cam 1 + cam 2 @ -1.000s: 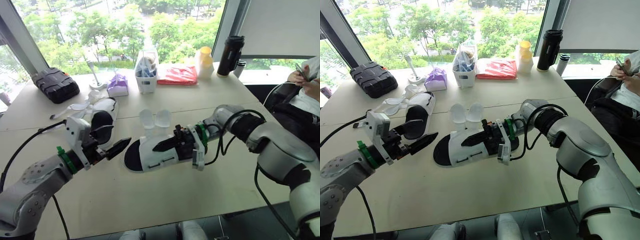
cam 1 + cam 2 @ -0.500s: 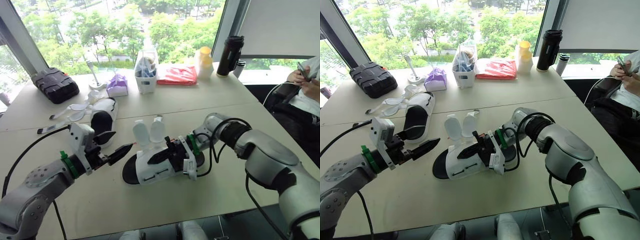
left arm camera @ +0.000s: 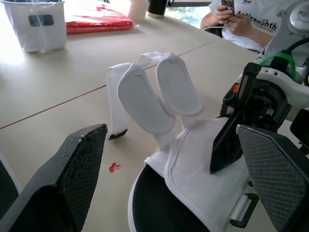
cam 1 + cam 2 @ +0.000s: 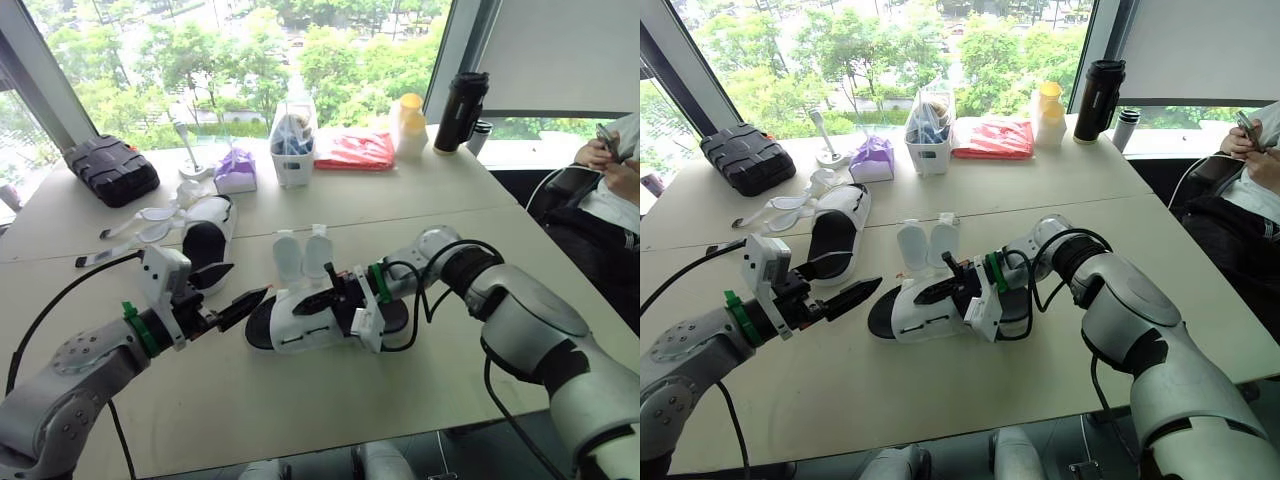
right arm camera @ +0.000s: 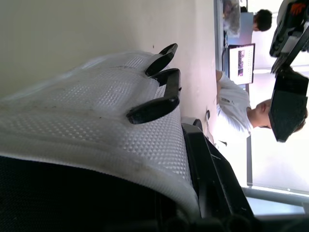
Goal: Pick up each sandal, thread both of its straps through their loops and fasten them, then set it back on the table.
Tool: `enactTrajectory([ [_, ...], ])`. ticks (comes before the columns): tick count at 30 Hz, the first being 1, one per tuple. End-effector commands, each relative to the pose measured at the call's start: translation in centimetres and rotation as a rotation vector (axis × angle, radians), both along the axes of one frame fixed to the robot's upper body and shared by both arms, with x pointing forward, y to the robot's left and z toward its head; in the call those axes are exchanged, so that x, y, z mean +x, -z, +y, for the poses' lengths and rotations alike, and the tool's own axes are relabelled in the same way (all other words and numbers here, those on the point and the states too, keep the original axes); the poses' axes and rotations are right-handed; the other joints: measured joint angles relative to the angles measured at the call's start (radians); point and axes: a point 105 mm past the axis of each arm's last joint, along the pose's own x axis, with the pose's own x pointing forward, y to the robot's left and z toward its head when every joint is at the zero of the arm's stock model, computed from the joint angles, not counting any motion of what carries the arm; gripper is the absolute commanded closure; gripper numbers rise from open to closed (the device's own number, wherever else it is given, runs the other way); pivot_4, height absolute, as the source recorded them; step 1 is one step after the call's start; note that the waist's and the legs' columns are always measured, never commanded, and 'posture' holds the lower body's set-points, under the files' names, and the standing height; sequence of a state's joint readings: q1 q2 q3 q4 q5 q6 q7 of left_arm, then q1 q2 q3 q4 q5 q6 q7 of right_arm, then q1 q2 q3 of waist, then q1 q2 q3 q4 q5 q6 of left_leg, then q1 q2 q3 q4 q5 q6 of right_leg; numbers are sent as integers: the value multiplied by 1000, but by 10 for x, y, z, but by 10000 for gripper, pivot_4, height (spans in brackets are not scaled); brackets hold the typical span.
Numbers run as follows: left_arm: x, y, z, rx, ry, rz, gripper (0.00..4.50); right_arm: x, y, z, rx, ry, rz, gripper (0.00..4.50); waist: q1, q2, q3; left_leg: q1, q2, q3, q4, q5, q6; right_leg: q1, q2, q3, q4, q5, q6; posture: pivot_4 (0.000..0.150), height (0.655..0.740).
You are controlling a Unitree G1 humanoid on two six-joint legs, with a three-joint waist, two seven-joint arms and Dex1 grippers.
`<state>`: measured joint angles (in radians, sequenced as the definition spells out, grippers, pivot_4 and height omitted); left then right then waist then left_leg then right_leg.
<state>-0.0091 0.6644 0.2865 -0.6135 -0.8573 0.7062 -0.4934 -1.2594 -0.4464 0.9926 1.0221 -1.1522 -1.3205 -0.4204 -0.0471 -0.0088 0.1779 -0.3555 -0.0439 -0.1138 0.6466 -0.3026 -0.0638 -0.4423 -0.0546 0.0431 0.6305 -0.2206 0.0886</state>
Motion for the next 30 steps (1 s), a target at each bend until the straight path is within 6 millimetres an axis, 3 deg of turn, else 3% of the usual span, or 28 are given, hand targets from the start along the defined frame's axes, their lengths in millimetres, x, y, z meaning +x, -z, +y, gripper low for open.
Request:
enactTrajectory([
  [1, -3, -9, -7, 15, 27, -47, 0, 8, -17, 7, 53, 27, -31, 44536, -1, 0, 0, 0, 0, 0, 0, 0, 0, 0, 0, 0, 0, 0, 0, 1500, 7400],
  [5, -7, -3, -10, 31, 48, -16, 0, 3, -8, 6, 20, 15, -2, 44536, 0, 0, 0, 0, 0, 0, 0, 0, 0, 0, 0, 0, 0, 0, 0, 1500, 7400],
  [8, -10, 8, -9, 89, 50, 8, 0, 3, -4, 3, 5, 40, 43, 35470, -2, 0, 0, 0, 0, 0, 0, 0, 0, 0, 0, 0, 0, 0, 0, 1500, 7400],
  [15, -14, 17, -5, 137, 57, 1, 0, 10, -19, -9, 89, 144, 156, 1658, -3, 0, 0, 0, 2, 0, 0, -1, 1, 1, 2, 0, 0, 0, 0, 1500, 7400],
  [21, -10, 22, 7, 162, 69, -12, 0, 21, -16, -41, 9, 328, 276, 719, 0, 0, 0, 2, 2, 0, 1, -1, 2, 4, 2, 0, -1, 0, 0, 1500, 7400],
  [25, -5, 30, 15, 183, 106, -3, 0, 16, -29, -73, -17, 537, 541, 719, 7, 1, 0, 2, 4, -2, 2, -2, 4, 6, 2, -2, -2, 0, 0, 1500, 7400],
  [28, -2, 36, 18, 210, 159, -1, 8397, 8, -40, -87, 2, 634, 701, 0, 6, 1, 1, 3, 4, -2, 2, -2, 4, 6, 1, -2, -2, 0, 0, 1500, 7400],
  [30, 0, 41, 19, 233, 195, 2, 18153, 5, -49, -92, 54, 681, 795, 0, 1, 2, 1, 3, 4, -1, 2, -3, 5, 6, 2, -2, -2, 0, 0, 1500, 7400],
])
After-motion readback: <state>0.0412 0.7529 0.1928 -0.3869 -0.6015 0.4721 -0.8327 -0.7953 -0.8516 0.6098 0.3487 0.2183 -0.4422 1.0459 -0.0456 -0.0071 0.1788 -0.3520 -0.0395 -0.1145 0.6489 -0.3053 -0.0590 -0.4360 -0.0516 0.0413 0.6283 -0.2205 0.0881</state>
